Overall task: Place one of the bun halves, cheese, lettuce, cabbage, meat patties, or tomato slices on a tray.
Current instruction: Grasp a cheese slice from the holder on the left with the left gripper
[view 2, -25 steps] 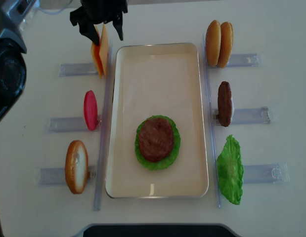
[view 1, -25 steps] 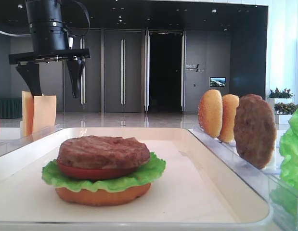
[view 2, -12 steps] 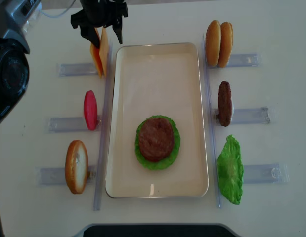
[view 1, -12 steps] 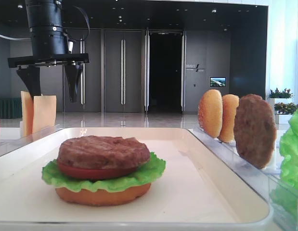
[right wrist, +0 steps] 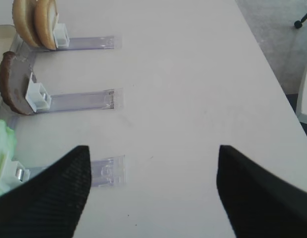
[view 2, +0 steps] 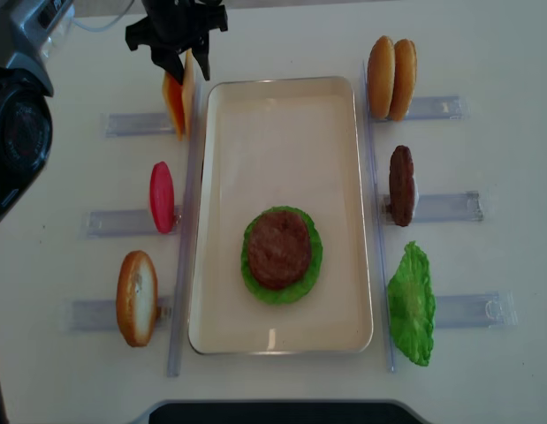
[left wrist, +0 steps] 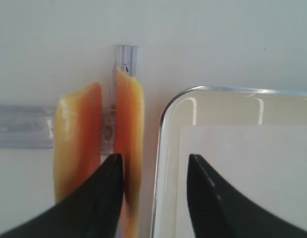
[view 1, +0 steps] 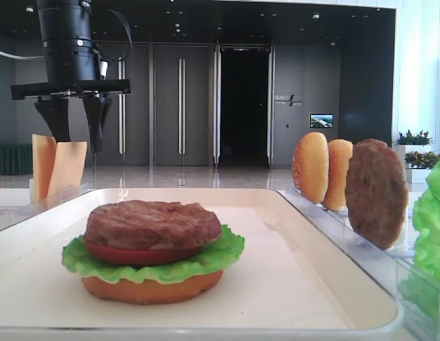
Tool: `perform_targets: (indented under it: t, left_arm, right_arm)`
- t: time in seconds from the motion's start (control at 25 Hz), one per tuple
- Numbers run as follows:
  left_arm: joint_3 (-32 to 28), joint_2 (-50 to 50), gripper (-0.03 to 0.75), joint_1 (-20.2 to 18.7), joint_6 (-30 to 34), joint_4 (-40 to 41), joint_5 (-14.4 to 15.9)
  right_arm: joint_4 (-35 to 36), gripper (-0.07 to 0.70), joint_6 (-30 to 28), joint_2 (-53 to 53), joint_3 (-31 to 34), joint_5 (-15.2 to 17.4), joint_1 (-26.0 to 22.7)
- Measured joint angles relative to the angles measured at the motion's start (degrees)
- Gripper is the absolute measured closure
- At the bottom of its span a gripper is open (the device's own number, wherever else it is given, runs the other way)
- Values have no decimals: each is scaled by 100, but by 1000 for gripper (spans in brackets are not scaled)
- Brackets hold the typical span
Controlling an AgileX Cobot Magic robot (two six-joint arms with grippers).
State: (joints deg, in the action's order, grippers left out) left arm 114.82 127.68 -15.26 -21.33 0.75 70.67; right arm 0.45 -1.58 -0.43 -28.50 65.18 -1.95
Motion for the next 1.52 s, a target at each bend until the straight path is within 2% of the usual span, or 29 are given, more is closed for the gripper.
perform_targets:
  t: [0.48,1.28,1.44,1.52]
  left_arm:
    - [0,0,475,0,5,31,0]
    - [0,2,491,0,5,4,0]
    - [0,2,576,0,75,-13,0]
    - [0,2,648,0,97,-31,-6]
  right_arm:
    - [0,100,0,0,0,0,0]
    - [0,100,0,0,0,0,0]
    - [0,100,0,0,0,0,0]
    - [0,100,0,0,0,0,0]
